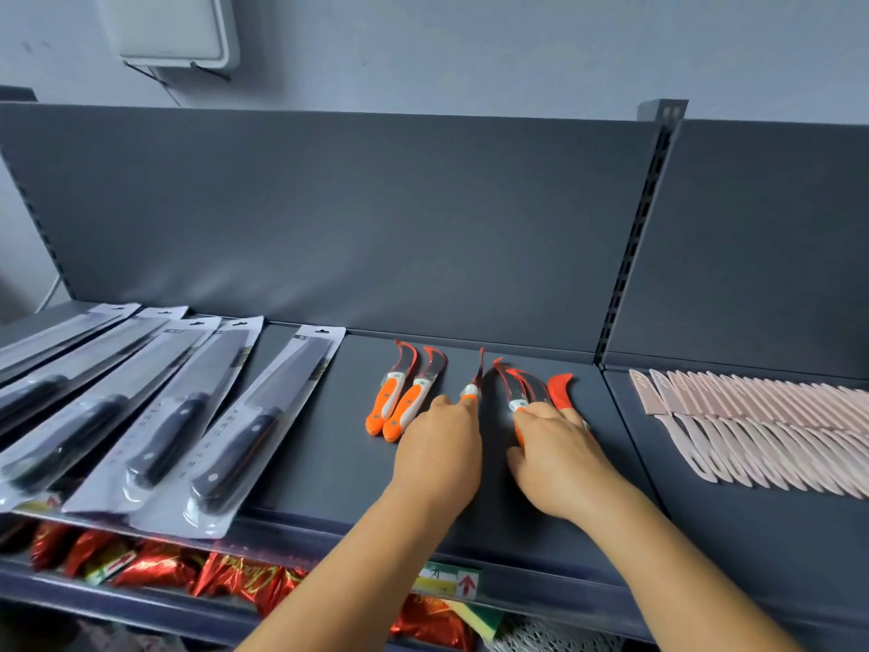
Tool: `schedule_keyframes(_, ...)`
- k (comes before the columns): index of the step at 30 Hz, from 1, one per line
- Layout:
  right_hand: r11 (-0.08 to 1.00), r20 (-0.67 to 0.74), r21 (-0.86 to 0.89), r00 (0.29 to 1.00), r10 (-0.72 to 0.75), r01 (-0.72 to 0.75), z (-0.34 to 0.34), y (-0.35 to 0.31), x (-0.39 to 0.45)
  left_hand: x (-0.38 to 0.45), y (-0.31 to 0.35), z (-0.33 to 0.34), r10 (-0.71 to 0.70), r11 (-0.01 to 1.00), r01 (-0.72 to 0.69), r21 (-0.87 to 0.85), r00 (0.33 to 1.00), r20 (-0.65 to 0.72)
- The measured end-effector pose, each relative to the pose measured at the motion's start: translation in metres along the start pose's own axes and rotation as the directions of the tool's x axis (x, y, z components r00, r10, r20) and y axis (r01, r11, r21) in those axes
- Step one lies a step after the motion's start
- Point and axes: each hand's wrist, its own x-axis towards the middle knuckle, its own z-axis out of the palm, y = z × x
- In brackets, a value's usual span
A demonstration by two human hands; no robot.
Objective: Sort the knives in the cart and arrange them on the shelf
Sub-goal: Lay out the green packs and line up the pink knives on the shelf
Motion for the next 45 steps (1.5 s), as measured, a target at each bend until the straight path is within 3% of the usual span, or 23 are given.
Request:
schedule_keyframes(5, 0.997, 0.053, 0.054, 0.996, -0.067, 0.064, -0.003, -0.004, -0.001, 0.004, -0.002, -0.005, -0.006, 0.992, -0.002, 0.125, 0.998, 0.062)
schedule_keyframes(8, 0.991, 0.09, 0.105, 0.992, -0.094, 0.084, -0.005, -0.008, -0.002, 0.001, -0.01, -0.007, 0.174, 0.931, -0.182, 0.318, 0.983, 0.054)
schedule_keyframes(12, 0.99, 0.133, 0.118, 0.987, -0.094, 0.078, -0.007, -0.008, -0.001, 0.001, -0.03, -0.011, 0.277, 0.948, -0.29, 0.127, 0.954, 0.111)
schedule_keyframes(16, 0.991, 0.153, 0.094, 0.982, -0.108, 0.094, -0.01, -0.013, 0.001, 0.004, -0.039, -0.009, 0.315, 0.938, -0.341, 0.065, 0.916, 0.247)
schedule_keyframes(25, 0.996, 0.114, 0.059, 0.991, -0.072, 0.066, -0.003, -0.019, 0.023, 0.02, -0.04, 0.0, 0.317, 0.936, -0.343, 0.08, 0.919, 0.233)
schedule_keyframes(29, 0.991, 0.027, 0.119, 0.997, -0.066, 0.063, -0.007, -0.008, 0.015, 0.014, -0.027, -0.006, 0.327, 0.945, -0.327, -0.025, 0.93, 0.168)
schedule_keyframes(33, 0.99, -0.045, 0.137, 0.998, 0.035, -0.029, -0.015, 0.021, -0.005, 0.001, 0.008, -0.01, 0.452, 0.888, -0.435, -0.147, 0.884, 0.119)
schedule_keyframes(37, 0.985, 0.033, 0.13, 0.994, 0.106, -0.109, -0.017, 0.042, -0.019, -0.006, 0.04, -0.002, 0.522, 0.847, -0.498, -0.186, 0.845, 0.119)
schedule_keyframes(45, 0.974, 0.004, 0.118, 0.981, 0.192, -0.191, -0.006, 0.06, -0.01, 0.006, 0.053, 0.006, 0.399, 0.917, -0.393, -0.07, 0.904, 0.152)
